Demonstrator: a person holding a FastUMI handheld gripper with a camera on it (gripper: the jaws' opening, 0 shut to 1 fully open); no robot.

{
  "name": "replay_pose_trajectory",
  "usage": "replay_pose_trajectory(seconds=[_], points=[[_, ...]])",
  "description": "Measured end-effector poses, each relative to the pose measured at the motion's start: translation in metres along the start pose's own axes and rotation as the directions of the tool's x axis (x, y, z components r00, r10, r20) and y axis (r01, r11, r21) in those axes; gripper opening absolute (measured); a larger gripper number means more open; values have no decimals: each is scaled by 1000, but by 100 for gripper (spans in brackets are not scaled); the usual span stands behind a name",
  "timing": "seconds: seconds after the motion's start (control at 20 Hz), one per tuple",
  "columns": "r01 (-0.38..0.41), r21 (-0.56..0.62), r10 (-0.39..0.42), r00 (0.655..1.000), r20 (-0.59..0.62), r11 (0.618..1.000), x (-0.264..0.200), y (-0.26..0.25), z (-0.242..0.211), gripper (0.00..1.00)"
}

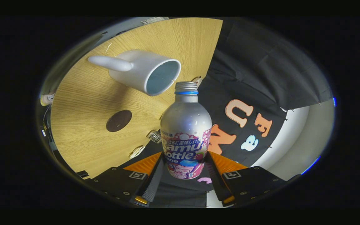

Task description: Take the bottle from table, then pour the juice into the cup, finally place the bottle on the coaster

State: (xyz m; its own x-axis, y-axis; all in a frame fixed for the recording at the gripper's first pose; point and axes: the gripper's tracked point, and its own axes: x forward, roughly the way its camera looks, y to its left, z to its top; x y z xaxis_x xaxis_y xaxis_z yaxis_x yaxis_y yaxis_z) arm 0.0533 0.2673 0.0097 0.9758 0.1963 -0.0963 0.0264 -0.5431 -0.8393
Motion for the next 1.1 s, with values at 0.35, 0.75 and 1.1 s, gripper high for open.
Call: replay_pose_trajectory(seconds=[0.35, 0.75, 1.1], points=[[-54, 159, 55, 998, -4, 986, -1, 19, -6, 74], [-98, 637, 127, 992, 0, 765, 8, 48, -13, 74], [-167, 969, 212, 969, 127, 181, 39, 83, 0, 74]])
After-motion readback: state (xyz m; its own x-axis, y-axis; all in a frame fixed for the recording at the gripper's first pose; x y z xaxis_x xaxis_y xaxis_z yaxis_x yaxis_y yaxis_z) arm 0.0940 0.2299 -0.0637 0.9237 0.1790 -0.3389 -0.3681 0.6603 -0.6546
